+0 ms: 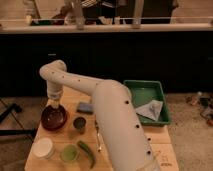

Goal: Stack bowls on top of each other

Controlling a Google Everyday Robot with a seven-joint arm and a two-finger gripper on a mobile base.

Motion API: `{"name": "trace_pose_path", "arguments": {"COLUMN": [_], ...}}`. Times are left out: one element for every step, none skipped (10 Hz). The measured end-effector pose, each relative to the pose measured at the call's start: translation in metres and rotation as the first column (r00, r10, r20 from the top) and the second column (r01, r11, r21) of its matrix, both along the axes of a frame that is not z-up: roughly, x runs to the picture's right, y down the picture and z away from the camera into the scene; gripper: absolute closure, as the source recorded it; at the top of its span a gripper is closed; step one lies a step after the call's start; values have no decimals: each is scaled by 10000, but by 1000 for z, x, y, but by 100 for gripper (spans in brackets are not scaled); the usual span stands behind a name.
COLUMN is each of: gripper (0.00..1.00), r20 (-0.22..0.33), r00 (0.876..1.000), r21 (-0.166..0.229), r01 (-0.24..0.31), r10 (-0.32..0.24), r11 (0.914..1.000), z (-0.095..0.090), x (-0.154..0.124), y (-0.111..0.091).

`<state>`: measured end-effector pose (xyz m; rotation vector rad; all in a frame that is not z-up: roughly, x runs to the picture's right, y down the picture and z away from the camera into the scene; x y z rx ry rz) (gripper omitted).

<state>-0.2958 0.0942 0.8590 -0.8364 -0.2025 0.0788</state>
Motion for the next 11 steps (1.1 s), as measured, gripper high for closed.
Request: {"name": "trace_pose_path", "arguments": {"gripper": [75,66,53,43,35,24,20,20,20,20,20], "r20": [6,6,6,7,8,8,9,13,11,12,11], "r00": [10000,10000,10000,10000,10000,10000,10000,10000,10000,10000,10000], "r21": [1,1,1,0,1,0,-1,-2,-1,-1,1], "r01": [3,3,5,6,7,8,7,4,5,4,6], "r10": [-3,-3,-5,-6,-7,-8,-7,-4,-5,-4,-6], "r11": [10000,10000,10000,10000,10000,10000,10000,10000,10000,10000,10000], "z": [0,0,0,0,0,0,0,0,0,0,0], "x": [0,0,0,0,0,0,0,-1,-1,-1,-1], "y": [0,0,0,0,0,0,0,0,0,0,0]}}
